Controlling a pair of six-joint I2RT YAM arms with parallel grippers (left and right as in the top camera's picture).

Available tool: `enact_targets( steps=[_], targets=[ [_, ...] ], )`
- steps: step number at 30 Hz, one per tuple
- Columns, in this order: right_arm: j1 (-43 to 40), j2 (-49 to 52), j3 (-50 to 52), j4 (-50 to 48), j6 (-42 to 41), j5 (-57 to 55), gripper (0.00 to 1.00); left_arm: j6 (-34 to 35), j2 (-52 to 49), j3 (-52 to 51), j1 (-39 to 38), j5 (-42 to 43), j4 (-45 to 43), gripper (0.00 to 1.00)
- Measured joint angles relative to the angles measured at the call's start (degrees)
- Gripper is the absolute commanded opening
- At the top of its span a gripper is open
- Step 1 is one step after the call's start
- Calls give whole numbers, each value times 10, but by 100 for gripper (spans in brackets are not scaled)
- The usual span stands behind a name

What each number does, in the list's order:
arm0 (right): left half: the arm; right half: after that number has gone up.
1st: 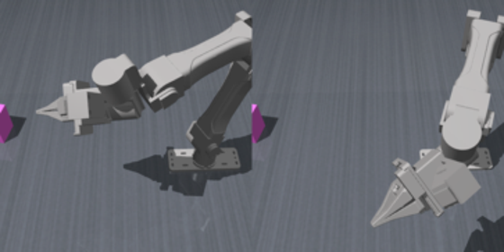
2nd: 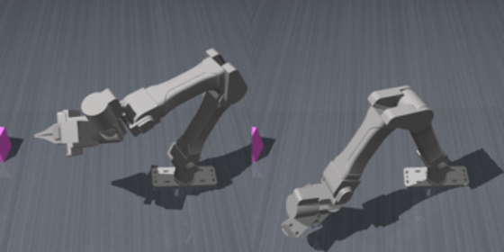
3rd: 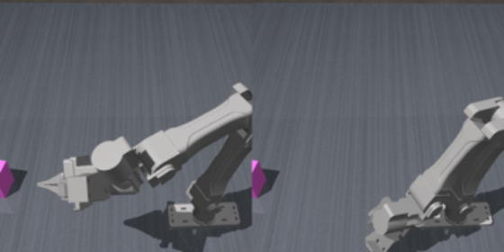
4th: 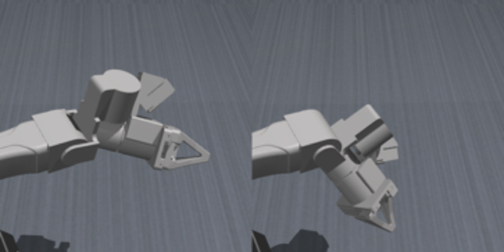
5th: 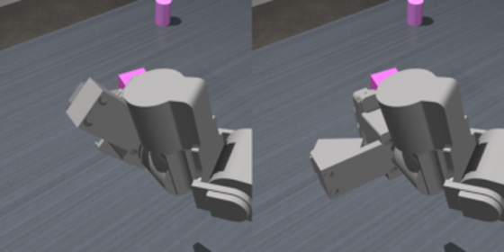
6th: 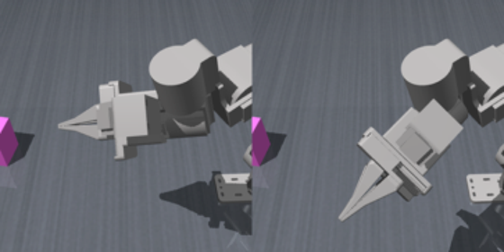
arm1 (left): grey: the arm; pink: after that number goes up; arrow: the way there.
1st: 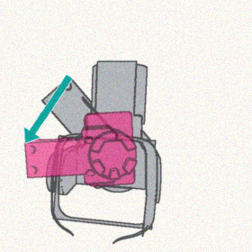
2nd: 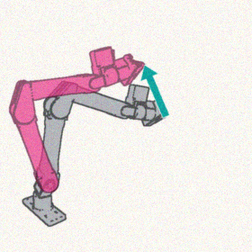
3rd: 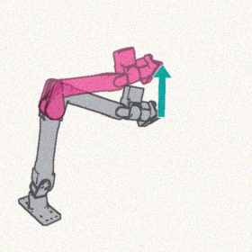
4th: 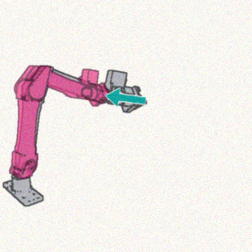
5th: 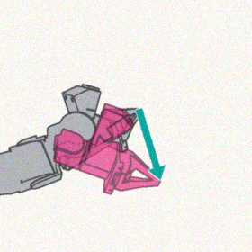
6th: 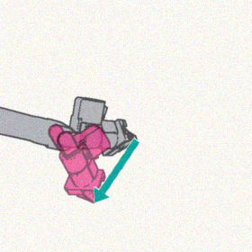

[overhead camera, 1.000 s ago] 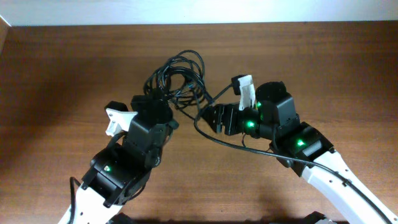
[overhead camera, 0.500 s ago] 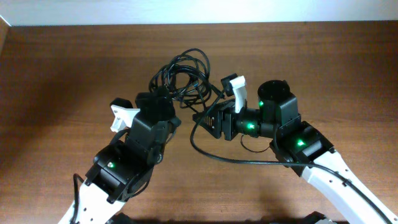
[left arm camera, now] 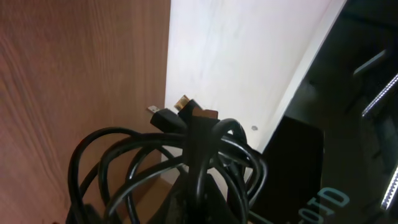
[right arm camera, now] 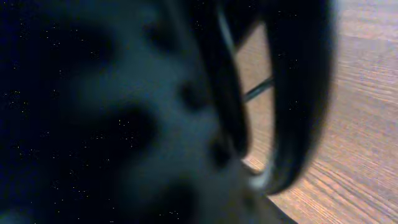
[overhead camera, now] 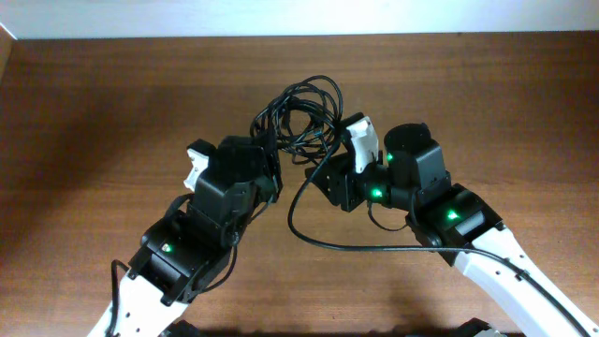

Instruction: Untangle cables

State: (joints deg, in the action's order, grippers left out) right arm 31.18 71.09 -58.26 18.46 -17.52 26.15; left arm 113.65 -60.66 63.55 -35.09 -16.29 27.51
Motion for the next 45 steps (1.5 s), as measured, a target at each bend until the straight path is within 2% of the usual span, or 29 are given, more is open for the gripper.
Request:
enact_targets(
  steps=[6, 7, 8, 9, 17, 20, 23, 25, 34, 36, 40, 45],
  targets=[
    [0, 0, 0, 0, 2, -9, 30, 0, 0, 0, 1, 27, 0, 0],
    [0, 0, 0, 0, 2, -9, 25, 0, 0, 0, 1, 29, 0, 0],
    [0, 0, 0, 0, 2, -9, 10, 0, 0, 0, 1, 30, 0, 0],
    [0, 0, 0, 0, 3, -9, 4, 0, 0, 0, 1, 31, 0, 0],
    [0, 9, 0, 73, 8, -2, 4, 0, 0, 0, 0, 2, 2, 0],
    [0, 9, 0, 81, 8, 19, 4, -48, 0, 0, -2, -39, 2, 0],
    [0, 9, 0, 82, 8, 37, 4, -138, 0, 0, -2, -73, 2, 0],
    [0, 9, 0, 82, 8, 43, 4, -233, -6, 0, -2, -92, 1, 0],
    [0, 12, 0, 86, 8, 48, 4, -565, -45, 0, -2, -115, -6, 0],
    [0, 12, 0, 86, 8, 49, 4, -658, -45, 0, -2, -116, -8, 0],
    [0, 12, 0, 90, 8, 50, 4, -869, -45, 0, -1, -68, -10, 0],
    [0, 12, 0, 90, 7, 53, 4, -1058, -45, 0, -1, -4, -10, 0]
  ],
)
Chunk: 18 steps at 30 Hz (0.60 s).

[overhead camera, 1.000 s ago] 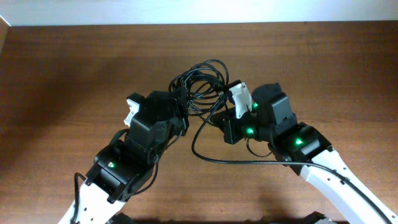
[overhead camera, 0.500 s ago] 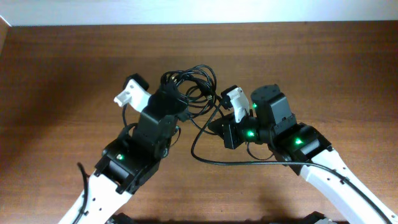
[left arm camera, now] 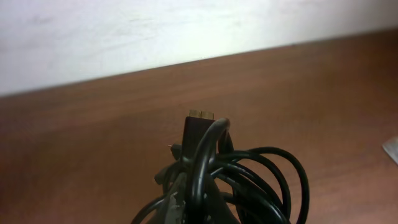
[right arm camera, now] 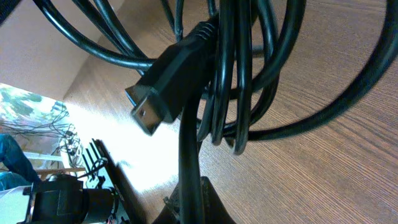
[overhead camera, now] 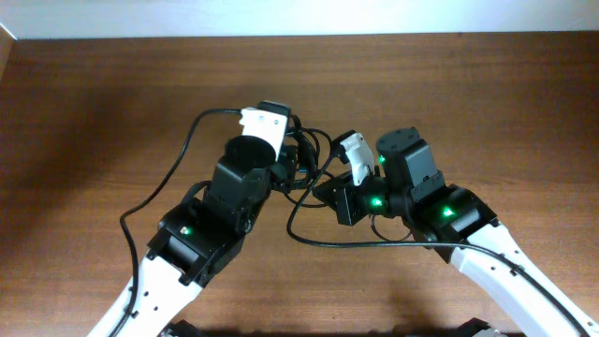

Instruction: Untangle cables

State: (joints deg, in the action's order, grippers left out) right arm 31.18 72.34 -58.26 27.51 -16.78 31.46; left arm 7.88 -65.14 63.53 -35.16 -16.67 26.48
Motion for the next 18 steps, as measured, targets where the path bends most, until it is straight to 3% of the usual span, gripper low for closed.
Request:
enact_targets(
  steps=[9, 12, 18],
  targets=[
    [0, 0, 0, 4, 0, 4, 4, -257, 0, 0, 0, 129, 31, 0],
    [0, 0, 0, 4, 1, 8, 4, -311, 0, 0, 0, 176, 33, 0],
    [0, 0, 0, 21, 0, 10, 4, -347, 0, 0, 1, 194, 35, 0]
  ],
)
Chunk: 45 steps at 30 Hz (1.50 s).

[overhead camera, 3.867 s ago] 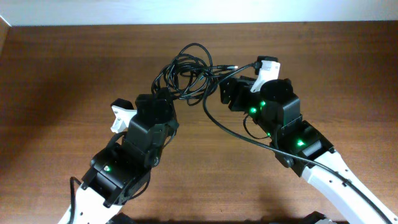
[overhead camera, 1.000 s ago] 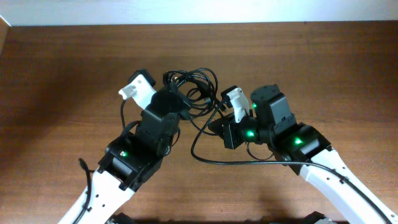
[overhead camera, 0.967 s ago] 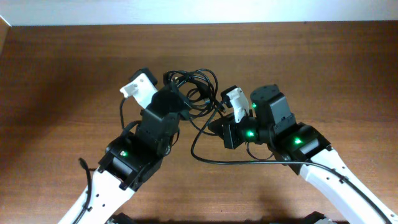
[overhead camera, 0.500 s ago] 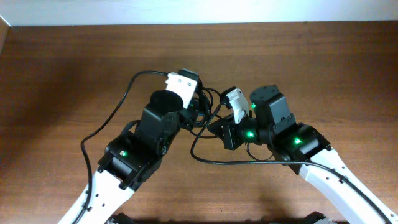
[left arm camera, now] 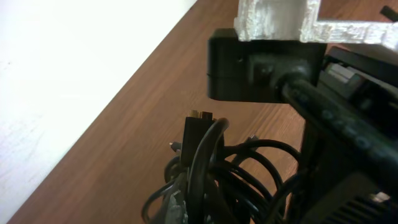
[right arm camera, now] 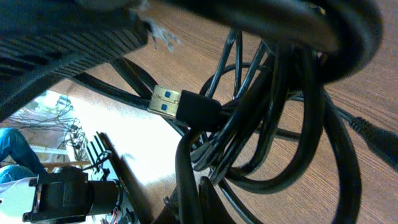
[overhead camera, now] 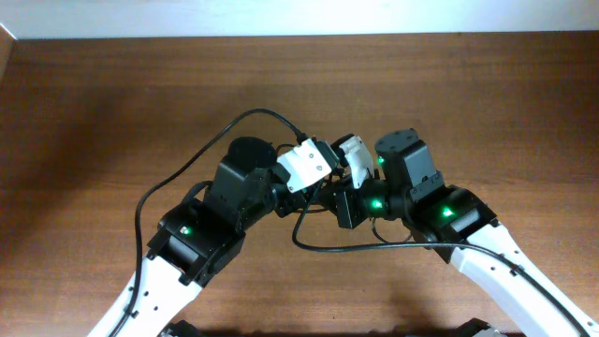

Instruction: Untangle cables

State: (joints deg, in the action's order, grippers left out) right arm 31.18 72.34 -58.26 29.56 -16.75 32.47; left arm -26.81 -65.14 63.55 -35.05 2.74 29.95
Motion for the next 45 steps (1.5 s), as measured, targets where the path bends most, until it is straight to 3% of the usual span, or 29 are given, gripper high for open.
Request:
enact_targets(
  steps=[3, 9, 19, 20, 23, 27, 30, 37, 45],
  targets=[
    [0, 0, 0, 18, 0, 13, 4, -2, 0, 0, 0, -31, 0, 0],
    [0, 0, 0, 77, 0, 32, 4, 5, 0, 0, -3, -196, 5, 0],
    [0, 0, 0, 140, 0, 32, 10, 129, 0, 0, -2, -347, 10, 0],
    [0, 0, 0, 142, 1, 32, 17, 135, 0, 0, -2, -352, 10, 0],
    [0, 0, 0, 135, 2, 30, 48, 144, 0, 0, -2, -346, 11, 0],
    [0, 0, 0, 129, 2, 30, 55, 147, 0, 0, -2, -305, 17, 0],
    [0, 0, 0, 107, 0, 27, 69, 183, 0, 0, -2, -255, 41, 0],
    [0, 0, 0, 63, -17, 3, 75, 295, 0, 0, -2, -80, 63, 0],
    [0, 5, 0, 92, -43, -147, 78, 323, 1, 0, -2, 6, 44, 0]
  ],
)
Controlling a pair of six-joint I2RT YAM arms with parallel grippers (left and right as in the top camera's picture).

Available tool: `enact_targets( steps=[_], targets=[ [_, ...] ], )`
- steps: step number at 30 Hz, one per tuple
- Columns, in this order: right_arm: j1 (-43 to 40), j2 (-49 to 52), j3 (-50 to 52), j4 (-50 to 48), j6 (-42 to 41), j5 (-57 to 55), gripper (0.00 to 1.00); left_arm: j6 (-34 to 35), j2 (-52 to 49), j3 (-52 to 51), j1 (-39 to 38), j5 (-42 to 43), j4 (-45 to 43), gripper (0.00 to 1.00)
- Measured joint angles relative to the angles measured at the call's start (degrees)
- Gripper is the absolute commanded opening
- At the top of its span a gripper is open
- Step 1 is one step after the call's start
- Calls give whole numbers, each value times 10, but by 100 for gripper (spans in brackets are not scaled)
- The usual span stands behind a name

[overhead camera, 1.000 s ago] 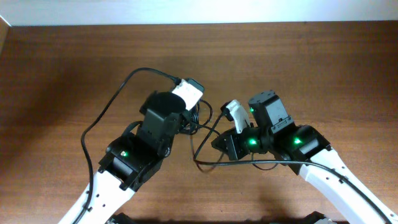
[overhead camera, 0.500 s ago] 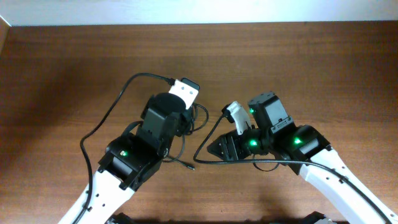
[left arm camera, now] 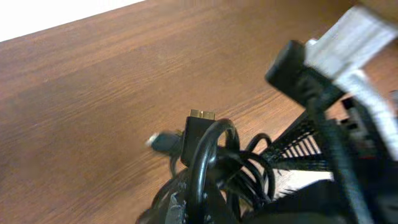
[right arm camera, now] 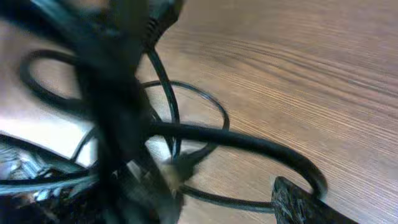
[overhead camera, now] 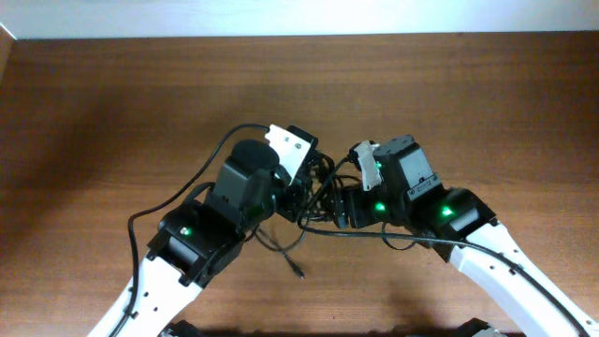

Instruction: Untangle cables

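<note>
A tangle of black cables [overhead camera: 314, 190] hangs between my two grippers at the table's middle. My left gripper [overhead camera: 296, 180] is shut on the bundle. In the left wrist view the loops [left arm camera: 239, 168] rise out of the left gripper [left arm camera: 200, 208], with a USB plug [left arm camera: 199, 132] standing on top. My right gripper [overhead camera: 339, 202] is against the tangle's right side. The blurred right wrist view shows the right gripper [right arm camera: 205, 199] with its jaws wide apart, one finger [right arm camera: 303, 202] at the lower right. A thick cable [right arm camera: 249, 144] and a thin one cross the gap.
One cable [overhead camera: 178, 183] arcs left from the tangle and runs down beside the left arm. A loose cable end [overhead camera: 297, 271] lies on the wooden table [overhead camera: 487, 84] in front of the tangle. A pale wall edge runs along the table's far side.
The right gripper's jaws were shut on a cable and now stand apart. The left gripper has turned, its white mount now up and to the left. A loose cable end now lies in front.
First both grippers held the tangle, its loops spread toward the table's far side. Then the left gripper had swung over the bundle and a cable trailed left. Then the grippers were close together, each shut on cable. Now the right one is open and an end hangs free.
</note>
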State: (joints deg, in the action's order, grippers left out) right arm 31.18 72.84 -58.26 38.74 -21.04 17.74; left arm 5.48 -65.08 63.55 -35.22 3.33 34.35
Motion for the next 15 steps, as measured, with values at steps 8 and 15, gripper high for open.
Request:
enact_targets(
  steps=[8, 15],
  targets=[
    [0, 72, -9, -16, -30, 10, 75, 7, 50, -3, 0, 7, -3, 0],
    [0, 73, -8, -28, -37, 62, 6, 13, 68, -3, 0, -23, 19, 0]
  ],
)
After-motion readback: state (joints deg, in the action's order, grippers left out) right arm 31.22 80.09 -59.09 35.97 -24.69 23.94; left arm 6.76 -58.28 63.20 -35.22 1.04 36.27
